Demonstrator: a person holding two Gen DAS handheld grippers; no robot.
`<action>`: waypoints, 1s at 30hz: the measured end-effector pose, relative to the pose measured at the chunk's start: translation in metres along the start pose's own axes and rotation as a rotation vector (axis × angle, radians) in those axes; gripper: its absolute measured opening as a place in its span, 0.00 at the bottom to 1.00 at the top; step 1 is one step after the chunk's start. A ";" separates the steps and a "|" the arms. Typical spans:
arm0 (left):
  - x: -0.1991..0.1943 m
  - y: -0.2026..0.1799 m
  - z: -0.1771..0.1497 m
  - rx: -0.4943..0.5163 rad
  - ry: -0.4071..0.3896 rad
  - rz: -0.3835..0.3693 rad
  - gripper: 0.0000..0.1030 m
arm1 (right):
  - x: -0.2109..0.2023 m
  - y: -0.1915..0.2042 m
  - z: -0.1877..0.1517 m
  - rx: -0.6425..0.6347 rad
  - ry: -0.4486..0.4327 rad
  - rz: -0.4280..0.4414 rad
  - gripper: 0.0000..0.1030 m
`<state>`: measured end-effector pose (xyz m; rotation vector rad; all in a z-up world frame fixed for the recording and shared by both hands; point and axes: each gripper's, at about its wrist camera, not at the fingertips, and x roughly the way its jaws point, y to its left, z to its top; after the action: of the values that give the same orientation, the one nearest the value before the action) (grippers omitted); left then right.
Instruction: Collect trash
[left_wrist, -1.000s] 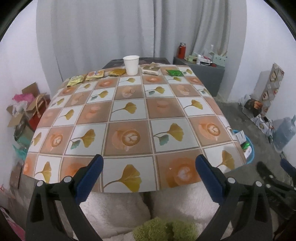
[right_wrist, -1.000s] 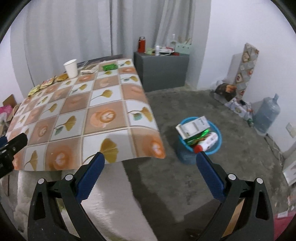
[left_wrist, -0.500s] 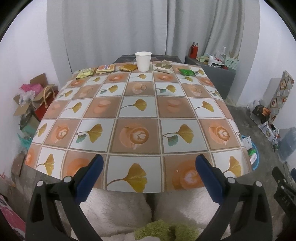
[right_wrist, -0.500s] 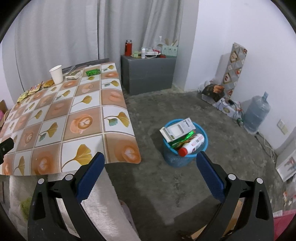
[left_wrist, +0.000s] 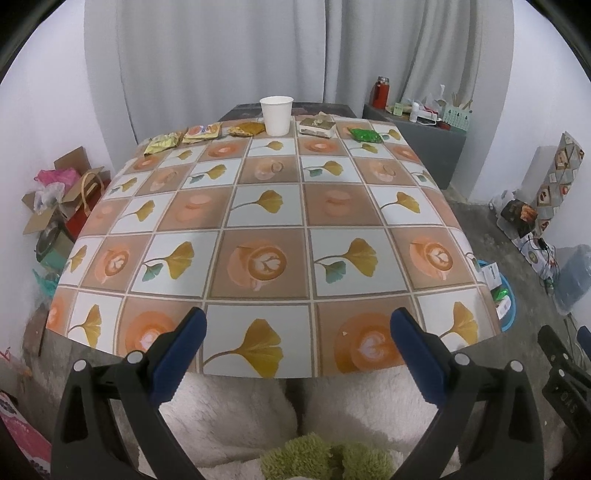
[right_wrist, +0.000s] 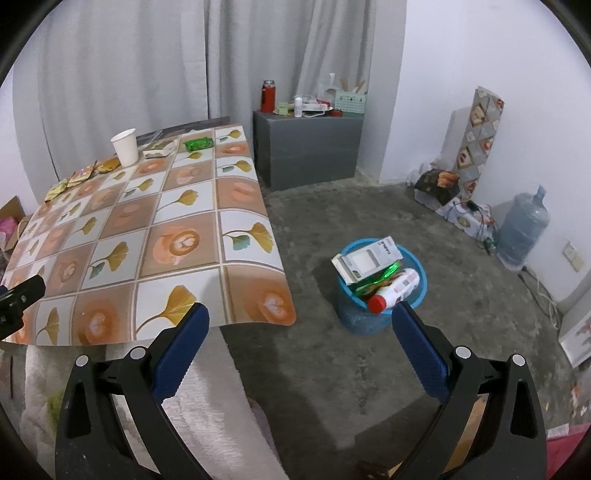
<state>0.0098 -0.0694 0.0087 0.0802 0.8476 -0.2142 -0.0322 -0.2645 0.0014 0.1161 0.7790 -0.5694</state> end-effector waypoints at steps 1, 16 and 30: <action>0.000 -0.001 -0.001 0.003 0.000 -0.001 0.95 | 0.000 0.000 0.000 0.000 0.001 0.000 0.92; 0.000 -0.003 -0.001 0.008 0.010 -0.016 0.95 | -0.001 0.003 0.001 0.014 0.004 0.010 0.92; 0.000 -0.003 -0.001 0.011 0.011 -0.015 0.95 | -0.001 0.000 0.002 0.024 0.009 0.018 0.92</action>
<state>0.0085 -0.0726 0.0076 0.0850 0.8578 -0.2328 -0.0314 -0.2644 0.0035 0.1478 0.7793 -0.5618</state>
